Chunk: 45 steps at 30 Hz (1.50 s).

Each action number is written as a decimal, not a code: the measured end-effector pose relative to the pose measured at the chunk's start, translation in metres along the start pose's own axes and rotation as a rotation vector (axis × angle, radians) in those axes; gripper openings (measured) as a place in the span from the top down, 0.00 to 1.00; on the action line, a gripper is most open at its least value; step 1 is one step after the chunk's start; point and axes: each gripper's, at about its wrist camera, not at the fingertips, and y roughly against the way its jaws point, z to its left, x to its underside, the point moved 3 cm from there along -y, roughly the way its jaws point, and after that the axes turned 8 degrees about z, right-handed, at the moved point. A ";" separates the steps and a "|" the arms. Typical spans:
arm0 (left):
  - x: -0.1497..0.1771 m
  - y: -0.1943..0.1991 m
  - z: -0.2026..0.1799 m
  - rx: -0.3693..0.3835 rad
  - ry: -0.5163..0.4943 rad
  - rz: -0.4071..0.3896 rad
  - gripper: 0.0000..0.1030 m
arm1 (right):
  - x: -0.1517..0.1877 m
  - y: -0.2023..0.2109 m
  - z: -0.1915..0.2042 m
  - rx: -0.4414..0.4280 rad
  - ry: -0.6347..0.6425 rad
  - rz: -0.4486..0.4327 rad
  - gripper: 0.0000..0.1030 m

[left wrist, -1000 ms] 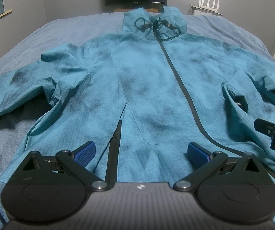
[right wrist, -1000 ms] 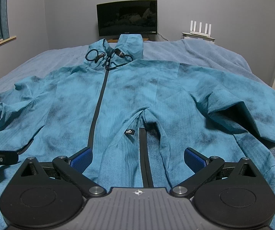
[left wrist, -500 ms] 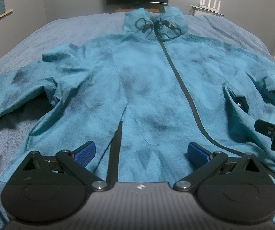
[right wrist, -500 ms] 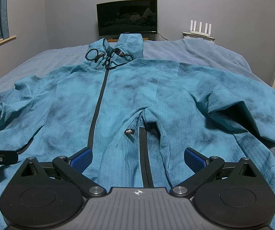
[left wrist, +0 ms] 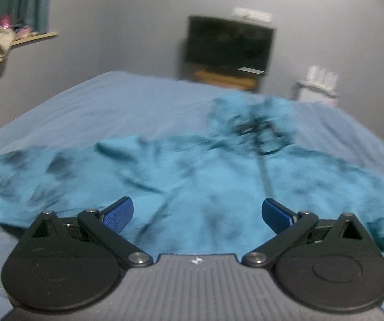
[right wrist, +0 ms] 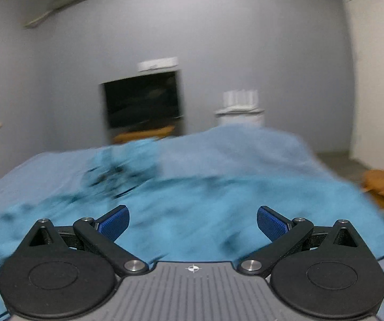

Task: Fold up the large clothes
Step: 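Grasp the jacket's front panel with the right gripper and lift it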

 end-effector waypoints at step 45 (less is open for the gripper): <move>0.076 -0.115 -0.031 0.067 -0.217 0.310 0.00 | 0.042 -0.102 -0.285 0.267 -0.808 -0.274 0.93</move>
